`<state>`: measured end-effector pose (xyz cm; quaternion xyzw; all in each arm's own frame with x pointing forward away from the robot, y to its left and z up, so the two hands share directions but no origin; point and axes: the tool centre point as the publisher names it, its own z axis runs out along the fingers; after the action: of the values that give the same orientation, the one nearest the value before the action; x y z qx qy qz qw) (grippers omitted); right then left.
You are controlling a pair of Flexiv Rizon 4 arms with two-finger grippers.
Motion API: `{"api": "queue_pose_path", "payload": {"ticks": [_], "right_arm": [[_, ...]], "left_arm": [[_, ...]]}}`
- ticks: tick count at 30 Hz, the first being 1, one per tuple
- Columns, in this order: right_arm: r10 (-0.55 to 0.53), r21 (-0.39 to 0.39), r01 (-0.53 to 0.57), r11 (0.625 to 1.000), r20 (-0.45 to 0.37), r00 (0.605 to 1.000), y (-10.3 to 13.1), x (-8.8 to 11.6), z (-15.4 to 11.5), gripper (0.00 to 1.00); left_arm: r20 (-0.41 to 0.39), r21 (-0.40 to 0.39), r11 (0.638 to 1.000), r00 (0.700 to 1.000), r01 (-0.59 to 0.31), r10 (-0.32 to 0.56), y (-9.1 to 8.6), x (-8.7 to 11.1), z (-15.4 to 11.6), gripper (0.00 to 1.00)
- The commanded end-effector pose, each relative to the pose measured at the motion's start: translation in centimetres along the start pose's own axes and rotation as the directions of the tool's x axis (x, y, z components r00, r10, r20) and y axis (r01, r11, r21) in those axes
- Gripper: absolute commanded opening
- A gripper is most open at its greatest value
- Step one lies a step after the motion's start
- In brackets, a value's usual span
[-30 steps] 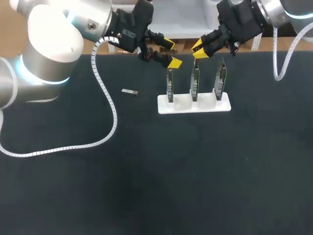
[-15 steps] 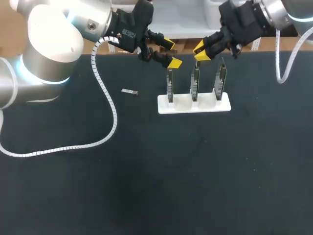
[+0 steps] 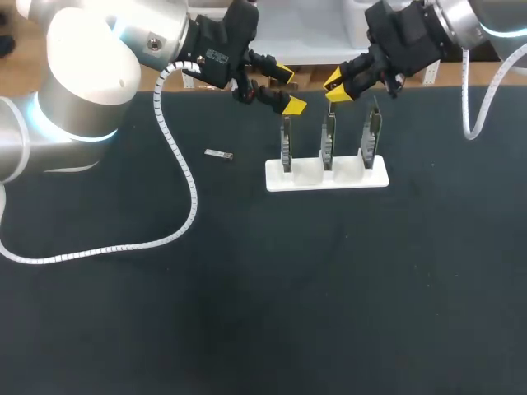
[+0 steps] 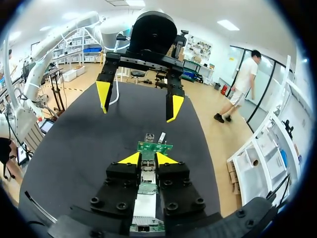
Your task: Pick up the optical module with the left hand, and insert it into the network port with the right hand.
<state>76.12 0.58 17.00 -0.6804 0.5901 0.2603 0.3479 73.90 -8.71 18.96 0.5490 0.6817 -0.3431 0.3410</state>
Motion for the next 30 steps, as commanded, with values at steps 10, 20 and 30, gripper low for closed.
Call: {"api": "queue_pose_path", "payload": {"ticks": [10,20,30], "right_arm": [[-0.001,0.01,0.001,1.0,-0.001,1.0,0.73,0.08,-0.27,0.0],[-0.005,0.0,0.005,1.0,0.01,1.0,0.63,-0.23,-0.03,0.0],[-0.01,0.001,0.01,1.0,0.004,1.0,0.56,-0.17,0.11,0.0]], "left_arm": [[-0.006,-0.003,1.0,1.0,0.003,-0.003,-0.06,-0.11,0.0,1.0],[-0.006,-0.003,1.0,1.0,0.003,-0.003,-0.06,-0.11,0.0,1.0],[-0.006,-0.003,1.0,1.0,0.003,-0.003,-0.06,-0.11,0.0,1.0]]}}
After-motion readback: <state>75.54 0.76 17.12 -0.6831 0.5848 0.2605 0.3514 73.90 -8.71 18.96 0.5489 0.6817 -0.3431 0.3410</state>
